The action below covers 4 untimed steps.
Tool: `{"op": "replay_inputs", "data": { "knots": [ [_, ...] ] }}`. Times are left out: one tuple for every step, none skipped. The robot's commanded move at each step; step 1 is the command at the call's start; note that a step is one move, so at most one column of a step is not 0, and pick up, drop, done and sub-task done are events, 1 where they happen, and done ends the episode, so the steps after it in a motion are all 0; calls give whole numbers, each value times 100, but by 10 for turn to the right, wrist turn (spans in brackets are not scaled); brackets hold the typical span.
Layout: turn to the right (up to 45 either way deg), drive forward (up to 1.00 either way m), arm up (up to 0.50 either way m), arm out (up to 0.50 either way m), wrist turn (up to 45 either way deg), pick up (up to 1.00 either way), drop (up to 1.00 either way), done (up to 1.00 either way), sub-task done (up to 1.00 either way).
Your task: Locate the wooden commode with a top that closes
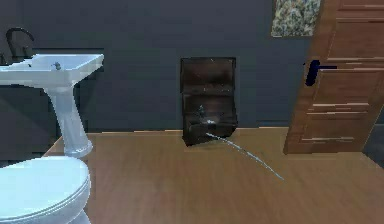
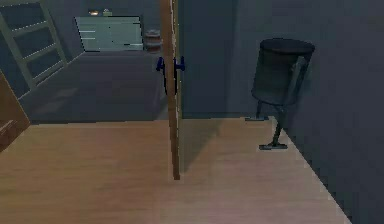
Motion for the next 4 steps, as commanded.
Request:
{"op": "replay_inputs", "data": {
  "knots": [
    [30, 0, 0, 0, 0, 0, 0, 0, 0],
    [0, 100, 0, 0, 0, 0, 0, 0, 0],
    [-30, 0, 0, 0, 0, 0, 0, 0, 0],
    [0, 15, 0, 0, 0, 0, 0, 0, 0]
  ]
}}
